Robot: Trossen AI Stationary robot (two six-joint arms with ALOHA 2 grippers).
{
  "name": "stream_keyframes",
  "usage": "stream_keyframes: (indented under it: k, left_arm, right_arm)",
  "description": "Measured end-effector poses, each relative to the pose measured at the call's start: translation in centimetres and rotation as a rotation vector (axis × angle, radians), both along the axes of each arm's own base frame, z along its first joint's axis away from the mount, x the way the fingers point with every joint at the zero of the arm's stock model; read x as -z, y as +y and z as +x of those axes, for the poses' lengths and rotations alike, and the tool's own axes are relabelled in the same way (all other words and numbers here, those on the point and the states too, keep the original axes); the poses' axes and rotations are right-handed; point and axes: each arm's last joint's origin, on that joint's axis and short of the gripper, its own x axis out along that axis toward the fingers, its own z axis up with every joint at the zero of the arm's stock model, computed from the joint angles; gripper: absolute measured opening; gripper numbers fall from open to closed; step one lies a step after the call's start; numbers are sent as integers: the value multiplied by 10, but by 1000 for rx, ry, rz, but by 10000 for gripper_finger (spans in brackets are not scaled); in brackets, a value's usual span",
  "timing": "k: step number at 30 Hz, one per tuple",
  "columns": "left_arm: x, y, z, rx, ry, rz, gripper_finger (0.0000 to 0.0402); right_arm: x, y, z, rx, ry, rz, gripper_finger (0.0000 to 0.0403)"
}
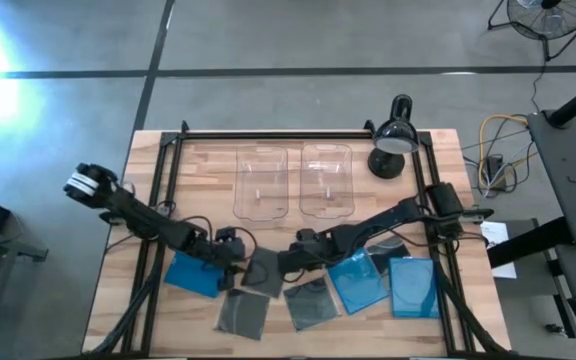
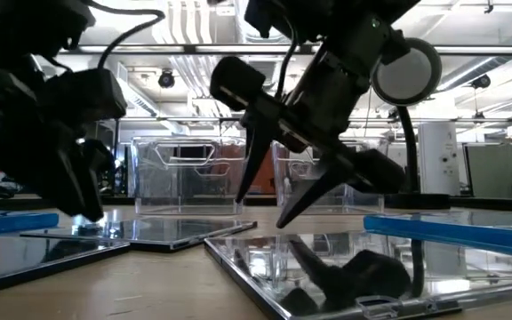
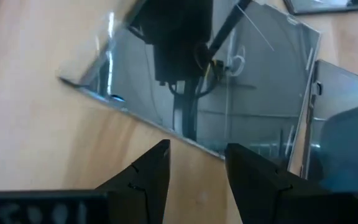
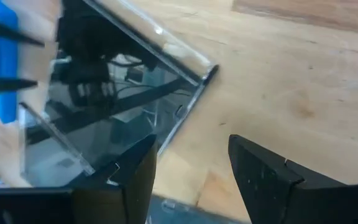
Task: Pick & place jewel cases by type
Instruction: Put the black CD case into the right transparent bin
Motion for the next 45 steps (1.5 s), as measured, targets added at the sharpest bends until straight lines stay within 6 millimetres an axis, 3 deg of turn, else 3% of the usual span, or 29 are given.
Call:
stream_keyframes:
  k: [5,10,17,23,29,36,40,45]
  left_arm:
    - [7,-4,8,29,-25,-34,135]
    - [11,-5,8,41,-14,-31,135]
    - [12,-4,6,76,9,-12,135]
    - [15,-4,3,107,31,10,135]
    - [14,-4,3,104,25,10,135]
    - [13,-4,5,68,19,6,135]
    - [13,-3,6,53,2,35,135]
    - [11,-2,8,37,-28,34,135]
  right_arm:
    - [12,4,14,-4,-60,17,194]
    - [18,6,22,-27,-3,-5,194]
    - [-8,3,18,-109,-56,-119,194]
    - [-43,-3,23,-157,-218,-215,194]
    - [-49,-1,29,-229,-314,-243,194]
    - [-40,-2,24,-207,-258,-141,193]
    - [-33,-3,24,-223,-262,-83,174]
    - [-36,-2,28,-232,-318,-60,118]
